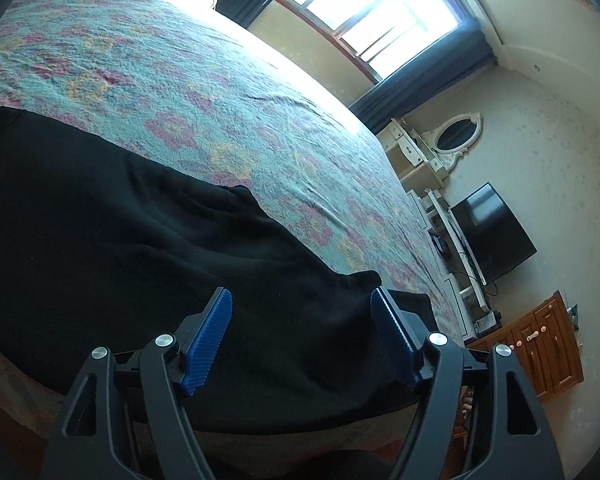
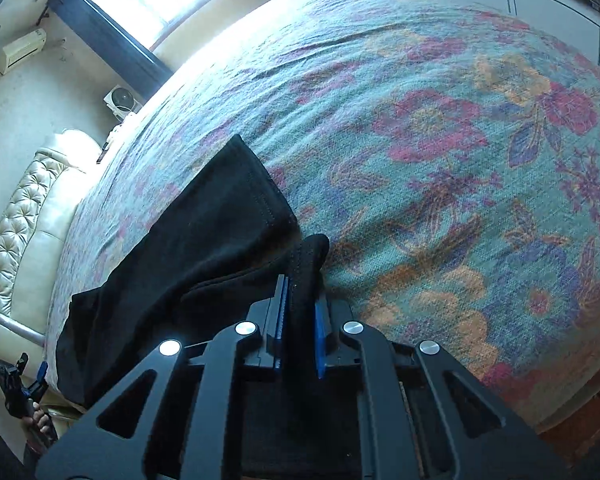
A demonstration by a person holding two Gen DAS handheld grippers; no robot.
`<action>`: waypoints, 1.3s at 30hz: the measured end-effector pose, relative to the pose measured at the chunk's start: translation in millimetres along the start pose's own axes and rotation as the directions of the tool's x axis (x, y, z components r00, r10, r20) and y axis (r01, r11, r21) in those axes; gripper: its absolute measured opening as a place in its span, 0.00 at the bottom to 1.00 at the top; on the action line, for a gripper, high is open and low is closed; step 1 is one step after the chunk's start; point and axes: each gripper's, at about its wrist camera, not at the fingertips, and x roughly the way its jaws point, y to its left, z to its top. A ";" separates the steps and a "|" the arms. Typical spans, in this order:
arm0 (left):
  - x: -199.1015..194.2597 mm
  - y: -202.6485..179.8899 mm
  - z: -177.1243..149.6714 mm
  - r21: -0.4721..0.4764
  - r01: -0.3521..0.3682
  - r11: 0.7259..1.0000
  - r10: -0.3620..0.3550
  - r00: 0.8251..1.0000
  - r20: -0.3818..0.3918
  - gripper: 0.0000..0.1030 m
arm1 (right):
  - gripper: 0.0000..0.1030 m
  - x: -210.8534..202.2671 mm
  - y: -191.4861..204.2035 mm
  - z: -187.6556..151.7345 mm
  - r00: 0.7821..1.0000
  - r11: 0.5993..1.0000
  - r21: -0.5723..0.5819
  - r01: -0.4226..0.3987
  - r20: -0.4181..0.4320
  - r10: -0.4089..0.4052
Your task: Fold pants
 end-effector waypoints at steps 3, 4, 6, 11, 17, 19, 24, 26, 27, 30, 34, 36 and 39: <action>20.2 -12.2 -5.7 0.001 0.005 1.000 -0.005 1.000 -0.031 0.69 | 0.08 -19.1 -4.0 17.6 0.997 0.999 -0.045 0.013 0.077 -0.009; 25.6 -17.1 -8.6 0.008 0.010 1.000 -0.009 0.999 -0.036 0.69 | 0.00 -21.9 -7.4 21.4 0.995 0.997 -0.058 0.044 0.094 -0.038; 36.2 -24.1 -15.1 0.018 0.017 1.000 -0.016 0.999 -0.051 0.69 | 0.00 -15.0 -24.6 28.9 0.982 0.982 -0.065 0.176 0.083 -0.171; 58.2 -25.4 -32.8 -0.016 0.031 0.999 -0.033 0.994 -0.105 0.69 | 0.07 -39.5 -48.6 20.8 0.987 0.991 0.126 0.045 0.149 -0.064; 78.3 -31.1 -41.2 -0.038 0.053 0.998 -0.058 0.988 -0.144 0.69 | 0.61 -8.6 -26.3 0.5 0.940 0.875 0.345 -0.340 0.095 0.328; 81.9 -39.9 -45.8 -0.046 0.086 0.995 -0.093 0.983 -0.158 0.69 | 0.61 12.4 -28.2 -4.5 0.934 0.837 0.422 -0.349 0.088 0.345; 98.6 -72.4 -66.5 -0.092 0.201 0.975 -0.216 0.954 -0.208 0.73 | 0.60 25.7 -19.8 2.3 0.939 0.825 0.449 -0.342 0.137 0.315; 111.0 -83.3 -77.1 -0.134 0.236 0.963 -0.261 0.939 -0.224 0.73 | 0.60 24.6 -17.7 2.1 0.936 0.810 0.471 -0.350 0.156 0.314; 117.6 -88.4 -82.6 -0.148 0.242 0.959 -0.271 0.934 -0.234 0.73 | 0.60 27.0 -17.6 1.5 0.943 0.812 0.481 -0.330 0.145 0.298; 130.3 -101.2 -99.2 -0.181 0.257 0.949 -0.298 0.920 -0.256 0.73 | 0.56 33.2 -19.9 -5.0 0.947 0.787 0.527 -0.321 0.153 0.284; 133.3 -112.6 -118.3 -0.159 0.269 0.950 -0.304 0.914 -0.270 0.73 | 0.47 33.7 -29.2 -13.9 0.942 0.752 0.568 -0.336 0.188 0.279; 135.1 -113.2 -125.7 -0.142 0.246 0.959 -0.278 0.919 -0.280 0.73 | 0.46 33.5 -32.6 -17.8 0.938 0.737 0.581 -0.346 0.206 0.278; 140.8 -108.2 -132.2 -0.159 0.216 0.963 -0.254 0.927 -0.278 0.73 | 0.44 38.3 -34.9 -17.7 0.938 0.729 0.590 -0.347 0.210 0.277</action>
